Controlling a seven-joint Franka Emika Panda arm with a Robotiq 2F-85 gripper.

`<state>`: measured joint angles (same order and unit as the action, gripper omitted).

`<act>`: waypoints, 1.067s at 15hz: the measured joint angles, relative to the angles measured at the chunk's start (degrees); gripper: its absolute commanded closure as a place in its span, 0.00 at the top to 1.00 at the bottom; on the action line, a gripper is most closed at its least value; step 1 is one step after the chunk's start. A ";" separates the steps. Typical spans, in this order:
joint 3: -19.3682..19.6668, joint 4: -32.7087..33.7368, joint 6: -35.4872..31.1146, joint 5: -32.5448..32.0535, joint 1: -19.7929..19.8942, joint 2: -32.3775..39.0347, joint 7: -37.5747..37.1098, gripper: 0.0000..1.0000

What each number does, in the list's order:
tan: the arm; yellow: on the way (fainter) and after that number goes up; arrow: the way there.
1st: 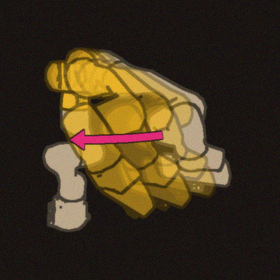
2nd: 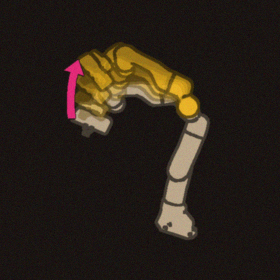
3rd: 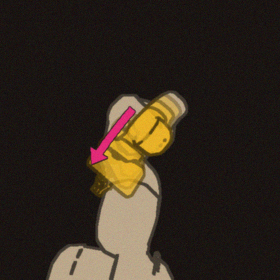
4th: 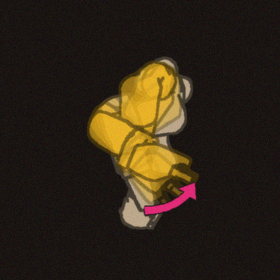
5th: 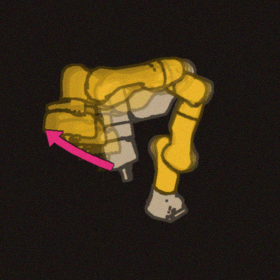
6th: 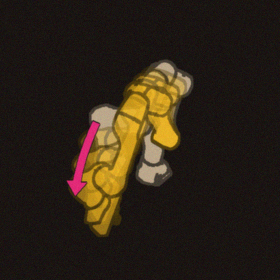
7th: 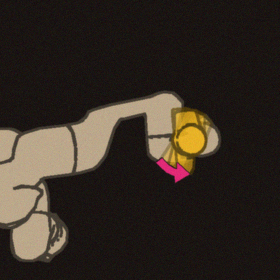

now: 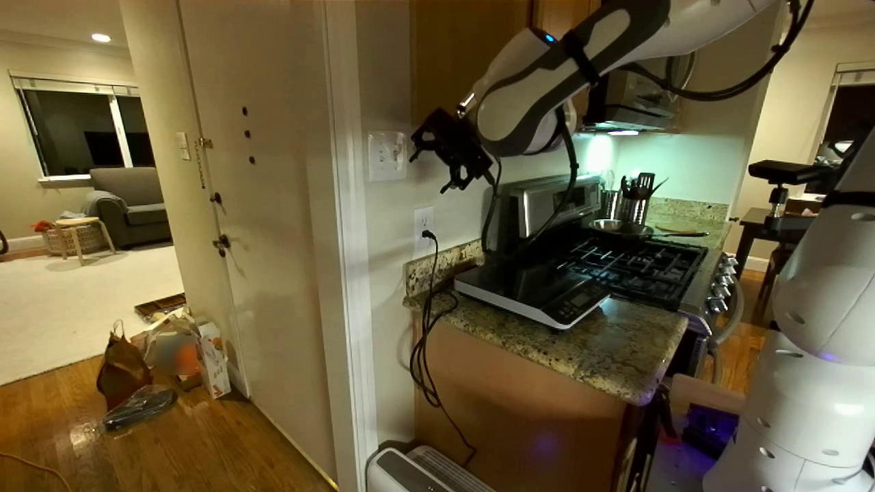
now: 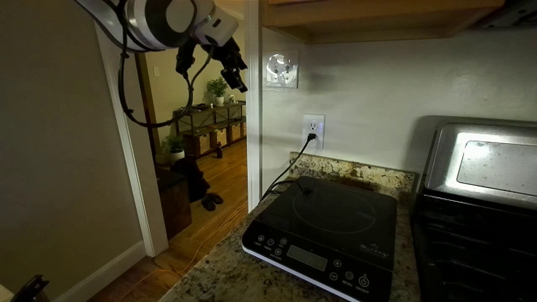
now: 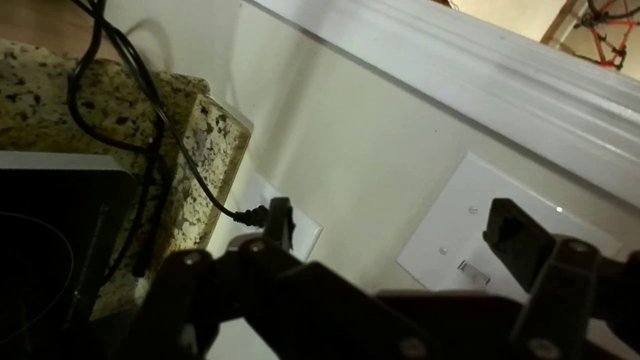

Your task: Turn on the light using the switch on the left

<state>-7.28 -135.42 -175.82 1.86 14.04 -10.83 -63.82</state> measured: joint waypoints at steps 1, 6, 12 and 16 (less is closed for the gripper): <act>-0.39 0.05 -2.48 -0.08 0.93 1.19 -2.13 1.00; -2.26 0.81 -10.93 -0.07 5.27 5.41 -8.05 1.00; -2.57 1.25 -12.26 0.23 5.74 6.18 -9.42 1.00; -2.71 1.25 -12.25 0.26 5.35 6.55 -9.42 1.00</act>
<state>-9.99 -134.18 -188.08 2.12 19.39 -4.28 -73.24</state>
